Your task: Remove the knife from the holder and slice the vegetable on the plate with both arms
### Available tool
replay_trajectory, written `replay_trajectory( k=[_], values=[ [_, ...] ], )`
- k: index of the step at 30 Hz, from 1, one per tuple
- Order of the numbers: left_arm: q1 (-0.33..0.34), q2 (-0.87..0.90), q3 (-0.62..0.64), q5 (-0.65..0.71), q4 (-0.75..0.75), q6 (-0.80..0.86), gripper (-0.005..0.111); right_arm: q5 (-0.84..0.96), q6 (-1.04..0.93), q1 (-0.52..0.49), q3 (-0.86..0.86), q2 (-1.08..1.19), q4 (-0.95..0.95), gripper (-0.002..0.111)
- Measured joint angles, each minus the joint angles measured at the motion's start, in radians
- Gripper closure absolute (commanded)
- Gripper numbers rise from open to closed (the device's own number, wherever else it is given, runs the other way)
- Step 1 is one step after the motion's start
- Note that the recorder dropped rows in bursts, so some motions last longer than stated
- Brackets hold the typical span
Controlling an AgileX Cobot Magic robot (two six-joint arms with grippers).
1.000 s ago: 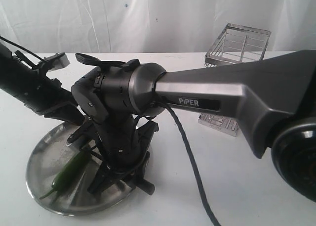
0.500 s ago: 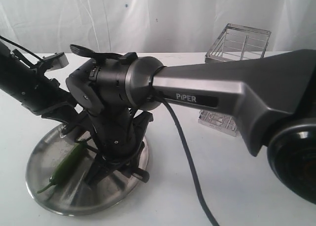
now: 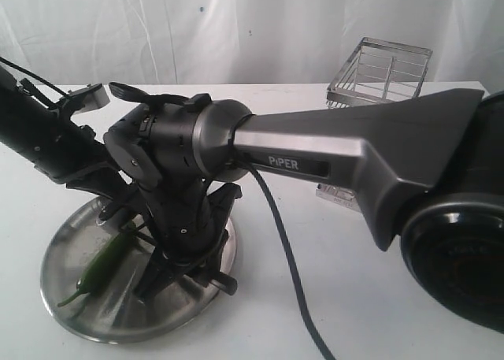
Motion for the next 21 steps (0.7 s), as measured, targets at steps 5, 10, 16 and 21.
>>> replay_trajectory(
  k=[5,10,16,21],
  values=[
    [0.000,0.024,0.000,-0.004,0.003,0.000,0.107,0.000,-0.004,0.000,-0.018,0.002,0.000,0.107],
    [0.000,0.048,0.000,-0.011,0.014,0.000,0.107,0.000,-0.004,0.000,-0.020,0.002,0.000,0.107],
    [0.000,0.072,0.000,-0.007,0.030,-0.004,0.107,0.000,-0.004,0.000,-0.020,0.008,0.000,0.107],
    [0.000,0.084,0.000,0.008,0.033,-0.008,0.107,0.000,-0.004,0.000,-0.020,0.020,0.000,0.107]
  ],
)
